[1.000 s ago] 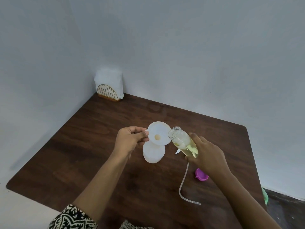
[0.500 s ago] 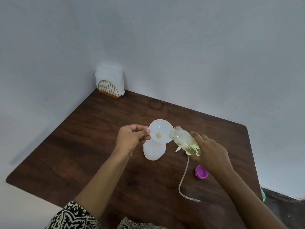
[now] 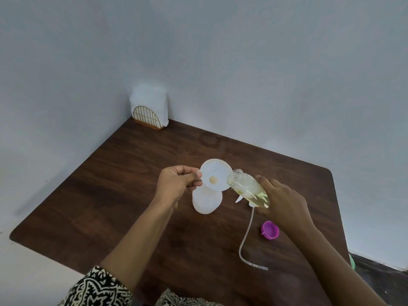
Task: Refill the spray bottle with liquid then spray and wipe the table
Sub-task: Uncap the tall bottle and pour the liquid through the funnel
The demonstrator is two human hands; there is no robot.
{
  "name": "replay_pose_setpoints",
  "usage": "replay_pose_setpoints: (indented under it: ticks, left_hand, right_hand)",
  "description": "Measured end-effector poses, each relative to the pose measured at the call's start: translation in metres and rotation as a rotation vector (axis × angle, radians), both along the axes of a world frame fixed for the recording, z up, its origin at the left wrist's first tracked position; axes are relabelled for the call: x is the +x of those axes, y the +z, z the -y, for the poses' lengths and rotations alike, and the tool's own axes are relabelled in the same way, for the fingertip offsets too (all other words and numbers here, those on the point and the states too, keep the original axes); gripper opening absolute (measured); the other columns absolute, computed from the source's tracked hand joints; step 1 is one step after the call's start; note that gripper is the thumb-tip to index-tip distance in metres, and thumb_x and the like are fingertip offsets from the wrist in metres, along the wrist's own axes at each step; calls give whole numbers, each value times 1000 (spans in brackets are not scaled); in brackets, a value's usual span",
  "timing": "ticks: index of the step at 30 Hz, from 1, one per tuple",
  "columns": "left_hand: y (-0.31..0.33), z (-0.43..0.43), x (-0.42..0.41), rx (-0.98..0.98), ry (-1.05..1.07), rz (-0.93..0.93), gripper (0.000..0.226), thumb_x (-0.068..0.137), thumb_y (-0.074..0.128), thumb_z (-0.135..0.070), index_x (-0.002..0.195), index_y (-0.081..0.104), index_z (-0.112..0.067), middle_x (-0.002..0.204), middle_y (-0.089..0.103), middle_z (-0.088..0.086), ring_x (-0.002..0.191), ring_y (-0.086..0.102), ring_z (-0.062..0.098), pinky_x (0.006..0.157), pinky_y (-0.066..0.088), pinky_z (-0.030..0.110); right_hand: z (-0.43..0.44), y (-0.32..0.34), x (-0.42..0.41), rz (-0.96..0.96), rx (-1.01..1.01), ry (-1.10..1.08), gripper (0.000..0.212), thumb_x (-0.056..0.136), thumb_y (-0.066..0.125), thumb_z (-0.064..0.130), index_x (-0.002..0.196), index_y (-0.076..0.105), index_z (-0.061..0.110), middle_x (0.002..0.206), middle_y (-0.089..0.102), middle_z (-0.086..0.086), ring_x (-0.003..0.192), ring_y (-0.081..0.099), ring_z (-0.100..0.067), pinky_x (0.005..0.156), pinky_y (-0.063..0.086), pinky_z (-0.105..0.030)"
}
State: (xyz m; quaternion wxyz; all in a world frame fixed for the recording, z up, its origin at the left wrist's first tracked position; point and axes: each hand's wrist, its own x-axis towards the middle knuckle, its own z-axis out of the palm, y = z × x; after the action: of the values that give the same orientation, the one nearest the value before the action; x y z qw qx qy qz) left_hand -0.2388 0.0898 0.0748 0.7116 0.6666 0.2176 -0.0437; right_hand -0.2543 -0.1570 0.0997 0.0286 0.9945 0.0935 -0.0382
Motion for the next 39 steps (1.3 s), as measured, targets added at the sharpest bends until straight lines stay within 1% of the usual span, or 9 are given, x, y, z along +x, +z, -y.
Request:
replay_pose_setpoints:
  ticks: [4,8,17,21,27,31,35,39]
  left_hand:
    - [1,1,0,4,0,-2,8,80,76,-10,87,74,-8,75,75,9,67,71,15,67,58,29]
    - [2,1,-1,4,3,-7,6,80,76,-10,86,74,-8,74,75,9,65,71,14,67,59,29]
    - [3,-1,-2,-7,4,1,3,80,75,-8,83,74,-7,72,74,12,59,69,12,65,59,27]
    - [4,0,-2,-6,9,3,3,80,75,-8,83,74,-8,73,74,12,61,69,13,66,59,27]
    - [4,0,-2,-12,11,3,4,80,75,-8,84,75,-7,74,75,12,61,69,13,66,60,27]
    - [4,1,-2,-18,10,2,4,80,75,-8,84,74,-8,74,74,11,61,69,12,67,60,28]
    - [4,1,-2,-18,7,2,3,80,75,-8,83,75,-8,73,74,11,62,69,13,69,59,30]
    - [4,1,-2,-20,10,-2,3,80,75,-7,84,75,-7,71,74,11,61,69,13,69,60,31]
  right_hand:
    - [0,1,1,-5,-10,-2,79,82,64,51,146,20,37,132,51,11,103,57,-9,58,36,-14]
    - [0,2,-1,7,-3,0,80,81,65,50,146,20,37,130,52,11,103,57,-10,61,39,-17]
    - [-2,4,1,2,-4,7,79,81,66,50,145,21,37,129,53,11,101,58,-10,59,38,-16]
    - [-4,6,2,8,-4,17,79,80,65,52,144,22,37,127,53,12,100,58,-10,59,36,-17]
    - [-4,12,3,0,-43,29,76,81,64,51,144,22,37,122,54,12,98,57,-9,50,27,-15]
    - [-4,15,4,3,-52,37,75,82,65,49,143,23,37,124,54,12,100,58,-10,56,33,-17]
    - [-4,17,5,6,-64,42,75,81,65,51,143,24,38,124,55,11,100,59,-11,53,31,-16]
    - [-4,17,6,12,-54,52,76,80,66,51,142,24,39,122,55,12,100,58,-12,55,32,-18]
